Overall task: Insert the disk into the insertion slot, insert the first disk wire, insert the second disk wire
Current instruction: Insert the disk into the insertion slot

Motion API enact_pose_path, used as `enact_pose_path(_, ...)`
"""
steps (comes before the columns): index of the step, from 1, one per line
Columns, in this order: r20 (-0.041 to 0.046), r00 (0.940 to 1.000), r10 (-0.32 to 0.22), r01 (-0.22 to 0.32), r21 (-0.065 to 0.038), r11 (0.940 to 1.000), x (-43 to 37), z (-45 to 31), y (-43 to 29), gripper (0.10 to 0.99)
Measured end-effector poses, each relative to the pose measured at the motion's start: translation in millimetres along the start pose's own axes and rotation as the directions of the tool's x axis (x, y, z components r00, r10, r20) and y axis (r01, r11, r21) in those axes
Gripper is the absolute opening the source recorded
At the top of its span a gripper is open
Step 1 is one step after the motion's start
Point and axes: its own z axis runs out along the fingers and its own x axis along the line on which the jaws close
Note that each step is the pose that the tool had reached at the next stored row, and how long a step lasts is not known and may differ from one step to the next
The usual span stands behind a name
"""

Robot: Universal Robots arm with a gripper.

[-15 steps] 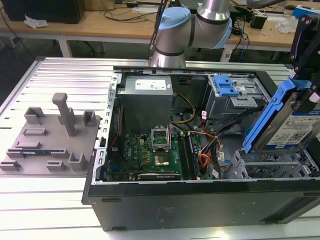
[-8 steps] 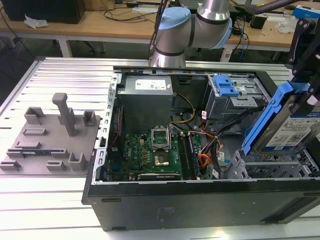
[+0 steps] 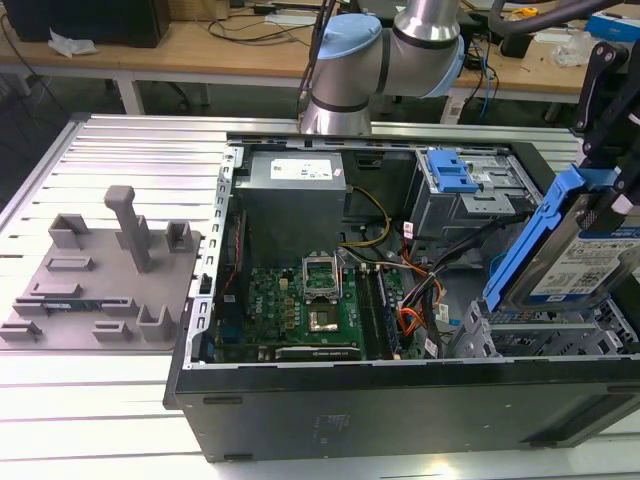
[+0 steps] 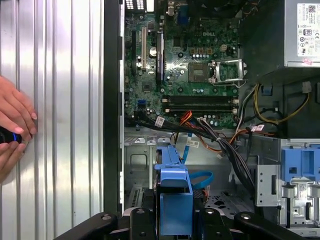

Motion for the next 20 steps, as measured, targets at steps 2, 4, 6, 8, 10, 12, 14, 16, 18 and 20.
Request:
enact_pose_path(2, 0.0000, 1.0000, 0.001, -0.001, 0.000, 1.0000, 0.0, 1.6, 0.0, 0.365)
enact_pose_path(4, 0.0000, 1.0000, 0.002, -0.002, 0.000, 1.0000, 0.0, 2.7, 0.0, 0.365)
enact_pose_path(6, 0.0002, 1.0000, 0.005, -0.005, 0.000, 1.0000, 0.0, 4.4, 0.0, 0.365)
enact_pose_path(8, 0.0002, 1.0000, 0.010, -0.010, -0.001, 1.0000, 0.0, 6.5, 0.0, 0.365)
enact_pose_path(10, 0.0003, 0.9999, 0.014, -0.014, -0.001, 0.9999, 0.1, 7.9, 0.3, 0.365)
enact_pose_path(12, 0.0003, 0.9999, 0.017, -0.017, -0.001, 0.9998, 0.1, 9.7, 0.4, 0.365)
enact_pose_path(14, -0.0002, 0.9998, 0.018, -0.018, -0.002, 0.9998, 0.1, 11.2, 0.4, 0.365)
enact_pose_path(16, 0.0005, 0.9998, 0.019, -0.019, -0.002, 0.9998, 0.2, 13.3, 0.4, 0.365)
enact_pose_path(18, 0.0005, 0.9998, 0.019, -0.019, -0.002, 0.9998, 0.2, 15.1, 0.3, 0.365)
enact_pose_path(20, 0.0004, 0.9998, 0.020, -0.020, -0.003, 0.9998, 0.2, 17.7, 0.3, 0.365)
